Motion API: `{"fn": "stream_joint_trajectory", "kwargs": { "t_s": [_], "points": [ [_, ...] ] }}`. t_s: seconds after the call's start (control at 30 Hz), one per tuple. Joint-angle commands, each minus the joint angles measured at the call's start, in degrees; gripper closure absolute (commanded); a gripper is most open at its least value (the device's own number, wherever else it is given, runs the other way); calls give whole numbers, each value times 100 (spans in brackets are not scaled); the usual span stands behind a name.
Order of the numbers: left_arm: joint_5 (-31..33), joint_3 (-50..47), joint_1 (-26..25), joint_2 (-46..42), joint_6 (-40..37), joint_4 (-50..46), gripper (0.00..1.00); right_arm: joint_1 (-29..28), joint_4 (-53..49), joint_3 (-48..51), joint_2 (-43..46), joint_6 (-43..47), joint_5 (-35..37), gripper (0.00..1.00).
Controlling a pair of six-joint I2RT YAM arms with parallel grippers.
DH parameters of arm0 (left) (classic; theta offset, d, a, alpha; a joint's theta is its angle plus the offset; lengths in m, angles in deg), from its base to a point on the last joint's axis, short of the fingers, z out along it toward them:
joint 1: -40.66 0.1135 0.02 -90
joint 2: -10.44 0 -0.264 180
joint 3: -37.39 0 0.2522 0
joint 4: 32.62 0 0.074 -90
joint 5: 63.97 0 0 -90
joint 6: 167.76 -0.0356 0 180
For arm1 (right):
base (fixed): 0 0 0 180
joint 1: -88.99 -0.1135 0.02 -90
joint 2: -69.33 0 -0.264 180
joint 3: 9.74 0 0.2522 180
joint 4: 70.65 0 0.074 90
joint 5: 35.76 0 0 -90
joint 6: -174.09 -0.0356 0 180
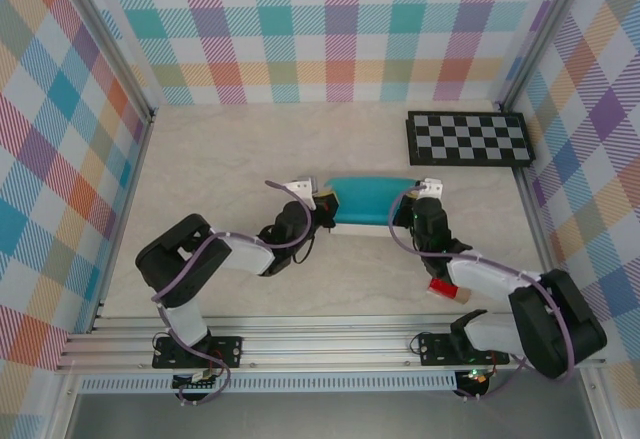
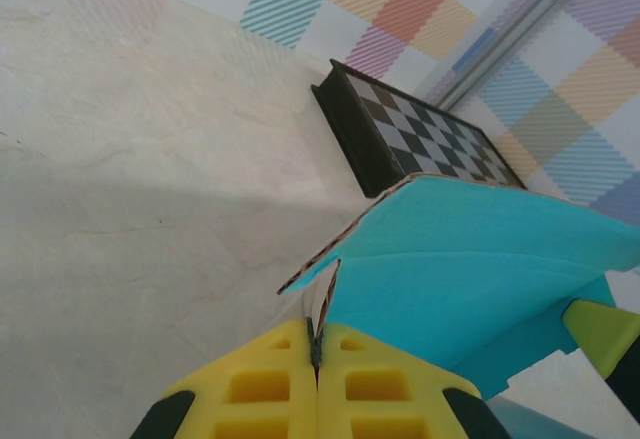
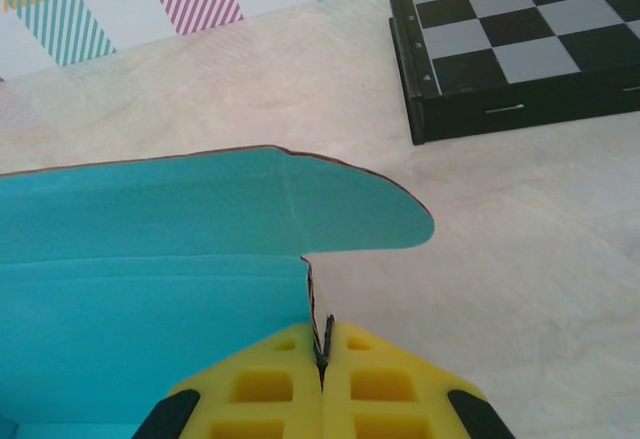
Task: Fold the paper box
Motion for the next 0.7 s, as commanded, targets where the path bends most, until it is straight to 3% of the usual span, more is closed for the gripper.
{"fn": "stream_joint_trajectory", "kwargs": {
  "t_s": [0.0,0.17,0.43,0.67],
  "points": [
    [-627,-171,-695,-212,-612,-498,100,-432,-669,290,410,-209,-769,100],
    [-448,-493,-890,-211,-1060,-250,100,-572,-1267,477,1015,-327,-733,100],
    [-165,-591,-1008,-426,-1859,-419,100,-581,-3303,313,1827,-1137,-888,99],
    [68,-566,-1082,-276,-2639,-340,100,-586,-4076,340,2329,-1490,-936,83]
  ]
}}
